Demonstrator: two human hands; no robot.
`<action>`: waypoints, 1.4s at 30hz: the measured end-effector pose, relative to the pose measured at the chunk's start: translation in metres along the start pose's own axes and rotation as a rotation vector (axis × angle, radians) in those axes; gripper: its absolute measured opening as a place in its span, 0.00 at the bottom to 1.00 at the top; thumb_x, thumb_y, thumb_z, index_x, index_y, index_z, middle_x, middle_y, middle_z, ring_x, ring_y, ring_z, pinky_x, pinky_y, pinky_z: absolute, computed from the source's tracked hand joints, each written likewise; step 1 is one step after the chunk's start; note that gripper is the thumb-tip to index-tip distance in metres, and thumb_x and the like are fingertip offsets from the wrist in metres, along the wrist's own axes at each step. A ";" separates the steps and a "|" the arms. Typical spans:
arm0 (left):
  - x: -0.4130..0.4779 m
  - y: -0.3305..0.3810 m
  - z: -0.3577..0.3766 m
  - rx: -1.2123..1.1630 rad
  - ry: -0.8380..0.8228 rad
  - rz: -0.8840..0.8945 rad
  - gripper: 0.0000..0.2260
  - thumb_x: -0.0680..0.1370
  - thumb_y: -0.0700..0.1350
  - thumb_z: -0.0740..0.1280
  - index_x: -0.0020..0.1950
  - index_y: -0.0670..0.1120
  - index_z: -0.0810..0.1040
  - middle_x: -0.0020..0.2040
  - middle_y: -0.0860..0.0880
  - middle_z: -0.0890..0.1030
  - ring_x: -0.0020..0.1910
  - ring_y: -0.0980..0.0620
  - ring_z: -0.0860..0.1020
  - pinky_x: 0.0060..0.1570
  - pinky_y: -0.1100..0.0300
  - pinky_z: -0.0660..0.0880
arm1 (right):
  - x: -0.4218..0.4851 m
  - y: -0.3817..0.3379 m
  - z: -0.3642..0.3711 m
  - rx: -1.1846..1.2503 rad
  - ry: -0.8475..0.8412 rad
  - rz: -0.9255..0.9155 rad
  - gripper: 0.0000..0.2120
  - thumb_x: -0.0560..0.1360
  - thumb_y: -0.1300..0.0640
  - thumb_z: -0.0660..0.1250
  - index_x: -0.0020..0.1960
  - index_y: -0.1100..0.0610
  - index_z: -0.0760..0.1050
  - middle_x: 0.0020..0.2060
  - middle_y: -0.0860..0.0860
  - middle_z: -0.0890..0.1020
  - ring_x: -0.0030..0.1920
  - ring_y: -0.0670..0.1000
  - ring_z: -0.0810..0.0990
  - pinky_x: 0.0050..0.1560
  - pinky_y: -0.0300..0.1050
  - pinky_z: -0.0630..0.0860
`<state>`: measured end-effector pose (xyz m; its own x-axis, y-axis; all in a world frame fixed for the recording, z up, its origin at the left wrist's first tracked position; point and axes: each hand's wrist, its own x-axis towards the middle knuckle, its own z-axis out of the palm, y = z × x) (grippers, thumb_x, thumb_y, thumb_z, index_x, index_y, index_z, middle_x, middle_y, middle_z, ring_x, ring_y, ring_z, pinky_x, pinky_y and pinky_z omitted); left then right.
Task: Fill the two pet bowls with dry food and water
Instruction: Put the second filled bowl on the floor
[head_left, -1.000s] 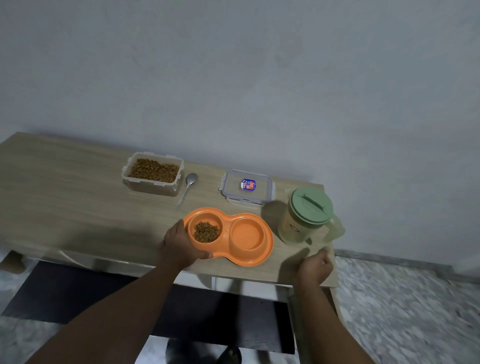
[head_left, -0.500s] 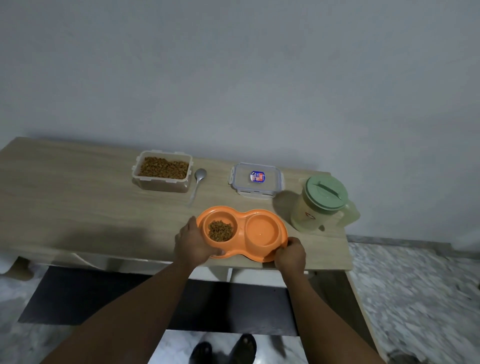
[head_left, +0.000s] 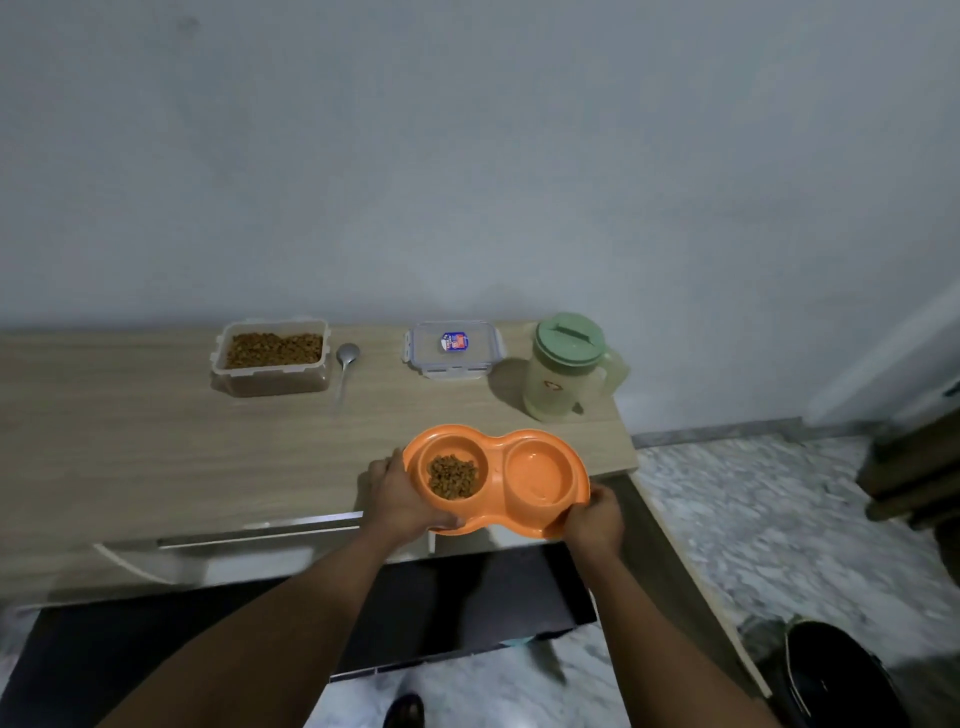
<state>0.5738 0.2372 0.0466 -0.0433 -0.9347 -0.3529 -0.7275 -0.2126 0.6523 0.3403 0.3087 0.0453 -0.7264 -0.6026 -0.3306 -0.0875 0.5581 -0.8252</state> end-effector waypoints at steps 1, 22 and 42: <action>-0.007 0.010 0.006 -0.012 -0.005 0.021 0.49 0.47 0.57 0.86 0.65 0.49 0.71 0.62 0.46 0.71 0.63 0.46 0.71 0.57 0.58 0.70 | 0.000 0.003 -0.013 0.011 0.021 -0.010 0.06 0.74 0.65 0.64 0.49 0.58 0.76 0.42 0.53 0.81 0.49 0.59 0.81 0.45 0.47 0.72; -0.141 0.225 0.284 -0.213 -0.081 0.304 0.52 0.36 0.69 0.82 0.58 0.56 0.76 0.54 0.52 0.81 0.51 0.56 0.82 0.51 0.52 0.83 | 0.110 0.114 -0.394 0.074 0.136 -0.013 0.14 0.76 0.64 0.61 0.60 0.55 0.73 0.49 0.54 0.80 0.42 0.50 0.79 0.37 0.46 0.73; -0.027 0.383 0.423 -0.351 -0.092 0.327 0.34 0.54 0.58 0.86 0.58 0.59 0.79 0.53 0.59 0.85 0.54 0.60 0.83 0.55 0.56 0.79 | 0.371 0.103 -0.439 -0.027 0.068 0.017 0.24 0.78 0.46 0.66 0.68 0.60 0.72 0.58 0.57 0.80 0.50 0.54 0.76 0.50 0.51 0.73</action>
<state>0.0068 0.3011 0.0220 -0.3024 -0.9430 -0.1392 -0.3920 -0.0101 0.9199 -0.2373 0.3926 0.0386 -0.7724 -0.5533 -0.3120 -0.0923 0.5837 -0.8067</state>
